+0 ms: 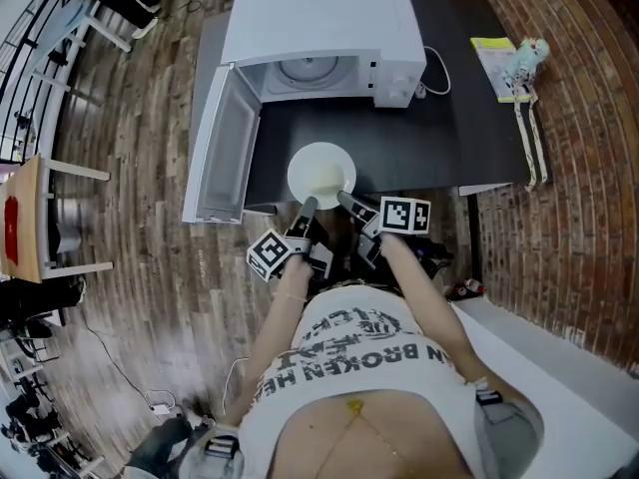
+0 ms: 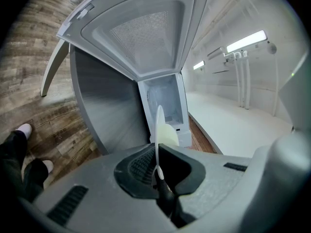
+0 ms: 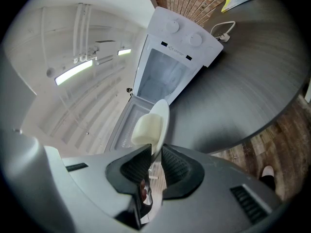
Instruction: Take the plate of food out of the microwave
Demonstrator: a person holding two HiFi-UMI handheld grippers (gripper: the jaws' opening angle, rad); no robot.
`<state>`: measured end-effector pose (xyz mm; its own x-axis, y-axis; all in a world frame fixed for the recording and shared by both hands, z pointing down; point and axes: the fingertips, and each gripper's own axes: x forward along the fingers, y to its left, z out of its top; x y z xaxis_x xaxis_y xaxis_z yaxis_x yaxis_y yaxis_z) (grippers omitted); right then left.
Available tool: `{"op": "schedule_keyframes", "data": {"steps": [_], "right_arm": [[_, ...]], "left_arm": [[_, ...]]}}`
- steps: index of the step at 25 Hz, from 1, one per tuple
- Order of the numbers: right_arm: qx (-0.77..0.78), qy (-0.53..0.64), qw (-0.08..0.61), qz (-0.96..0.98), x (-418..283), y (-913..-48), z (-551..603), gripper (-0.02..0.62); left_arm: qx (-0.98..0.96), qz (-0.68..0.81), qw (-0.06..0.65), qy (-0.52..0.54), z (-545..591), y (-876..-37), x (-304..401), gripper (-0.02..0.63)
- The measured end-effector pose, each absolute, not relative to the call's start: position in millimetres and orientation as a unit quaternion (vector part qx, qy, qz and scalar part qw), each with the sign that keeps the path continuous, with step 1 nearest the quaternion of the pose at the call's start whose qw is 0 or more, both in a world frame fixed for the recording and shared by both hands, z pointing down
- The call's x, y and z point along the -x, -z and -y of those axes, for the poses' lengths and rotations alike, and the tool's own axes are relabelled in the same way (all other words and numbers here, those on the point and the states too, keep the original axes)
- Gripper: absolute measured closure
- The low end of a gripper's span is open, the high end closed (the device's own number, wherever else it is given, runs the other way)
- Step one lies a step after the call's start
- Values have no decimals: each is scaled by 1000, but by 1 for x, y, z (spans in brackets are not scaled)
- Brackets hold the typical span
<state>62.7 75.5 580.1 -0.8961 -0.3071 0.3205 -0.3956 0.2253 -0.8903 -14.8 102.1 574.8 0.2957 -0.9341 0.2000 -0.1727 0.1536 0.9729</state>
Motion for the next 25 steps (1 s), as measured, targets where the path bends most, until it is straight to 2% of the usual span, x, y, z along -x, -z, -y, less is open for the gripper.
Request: {"op": "schedule_keyframes", "data": {"steps": [25], "right_arm": [[-216,-584,47,781,-59,-585,-70,532]], "left_arm": [[-550,500,579,335,-99,-581,18,592]]}}
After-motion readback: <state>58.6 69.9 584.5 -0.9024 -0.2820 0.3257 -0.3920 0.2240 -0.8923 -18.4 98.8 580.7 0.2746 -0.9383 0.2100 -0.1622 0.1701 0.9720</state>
